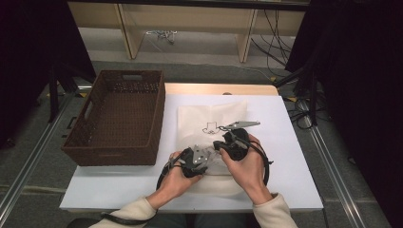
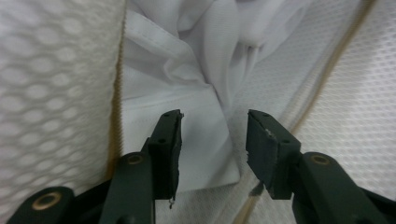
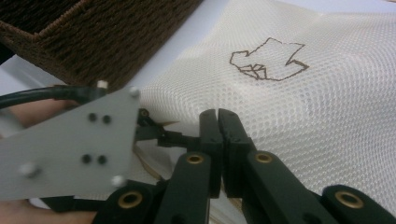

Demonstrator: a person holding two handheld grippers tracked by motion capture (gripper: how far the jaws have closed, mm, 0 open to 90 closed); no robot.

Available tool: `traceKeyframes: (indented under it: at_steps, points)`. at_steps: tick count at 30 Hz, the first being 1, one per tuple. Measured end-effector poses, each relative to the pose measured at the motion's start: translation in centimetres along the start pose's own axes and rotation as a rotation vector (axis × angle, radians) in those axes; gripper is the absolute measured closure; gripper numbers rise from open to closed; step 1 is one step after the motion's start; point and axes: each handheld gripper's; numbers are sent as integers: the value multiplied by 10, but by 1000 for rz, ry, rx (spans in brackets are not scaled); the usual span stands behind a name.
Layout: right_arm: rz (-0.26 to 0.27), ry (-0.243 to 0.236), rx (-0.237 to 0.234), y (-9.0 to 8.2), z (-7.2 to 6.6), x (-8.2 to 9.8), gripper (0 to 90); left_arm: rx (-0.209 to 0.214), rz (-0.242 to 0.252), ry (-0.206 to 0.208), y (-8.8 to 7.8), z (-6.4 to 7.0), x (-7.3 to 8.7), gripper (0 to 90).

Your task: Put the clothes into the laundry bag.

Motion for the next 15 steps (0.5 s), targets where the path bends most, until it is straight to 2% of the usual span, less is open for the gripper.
traceKeyframes:
  at_steps: [1,2,3,4,7,8,11,12,14,15]
  points:
    - [0,2,-14,0,0,0,900,1,-9,-1,0,-1,0,583]
    - [-1,-12,-5,1,0,0,900,1,-10,1,1,-2,-1,605]
    - [-3,5,-10,1,0,0,900,-5,-8,-13,2,-2,0,623]
    - [5,-9,-5,2,1,0,900,-5,-9,-17,2,-2,0,635]
    - [-2,2,-8,2,0,0,900,-2,-12,-6,3,-2,-1,657]
    - [-8,-4,-13,1,0,0,900,-15,-2,-19,4,-1,-1,669]
    - [-5,-18,-13,1,1,0,900,-12,-13,-14,5,-2,-1,709]
    - [-10,-34,-5,1,2,0,900,-29,6,-38,6,-1,-1,721]
    - [-3,-2,-5,2,-1,0,900,-31,11,-29,7,-1,-2,760]
    - [-3,-2,-7,2,-1,0,900,-17,-2,-2,7,-3,-2,783]
Point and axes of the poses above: each handheld gripper's, and its own axes: y roughly forward along the jaws, x roughly out of its underside, z roughly to its right, and after that the axes turned 4 degrees about -x, right-handed
